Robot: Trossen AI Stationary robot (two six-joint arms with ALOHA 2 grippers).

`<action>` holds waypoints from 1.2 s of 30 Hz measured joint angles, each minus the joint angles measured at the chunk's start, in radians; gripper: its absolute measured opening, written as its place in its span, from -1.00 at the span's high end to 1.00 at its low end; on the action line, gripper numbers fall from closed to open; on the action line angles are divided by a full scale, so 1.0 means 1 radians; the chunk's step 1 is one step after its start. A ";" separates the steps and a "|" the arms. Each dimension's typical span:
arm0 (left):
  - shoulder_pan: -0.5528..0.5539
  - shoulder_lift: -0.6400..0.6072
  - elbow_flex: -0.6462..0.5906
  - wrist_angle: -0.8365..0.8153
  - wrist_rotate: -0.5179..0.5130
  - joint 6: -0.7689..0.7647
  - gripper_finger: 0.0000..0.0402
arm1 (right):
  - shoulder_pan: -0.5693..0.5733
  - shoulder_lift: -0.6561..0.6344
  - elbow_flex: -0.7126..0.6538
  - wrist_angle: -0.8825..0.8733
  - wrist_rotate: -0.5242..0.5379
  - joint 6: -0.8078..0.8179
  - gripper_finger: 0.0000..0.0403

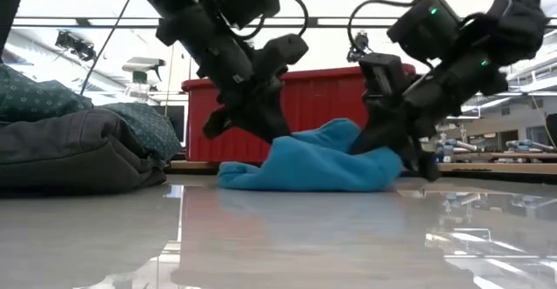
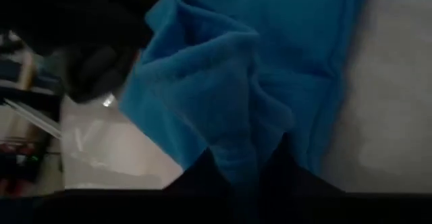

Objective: Fold laundry
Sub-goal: Fold the light blue shorts

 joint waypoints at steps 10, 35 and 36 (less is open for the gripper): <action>0.057 -0.142 0.000 -0.175 -0.160 -0.032 0.91 | -0.051 -0.076 -0.021 0.135 0.008 -0.035 -0.13; 0.221 -0.016 -0.001 -0.476 -0.353 -0.194 0.93 | -0.023 -0.087 -0.021 0.133 0.166 0.085 -0.21; 0.223 -0.004 -0.001 -0.472 -0.340 -0.193 0.93 | -0.023 -0.087 -0.021 0.134 0.161 0.085 -0.21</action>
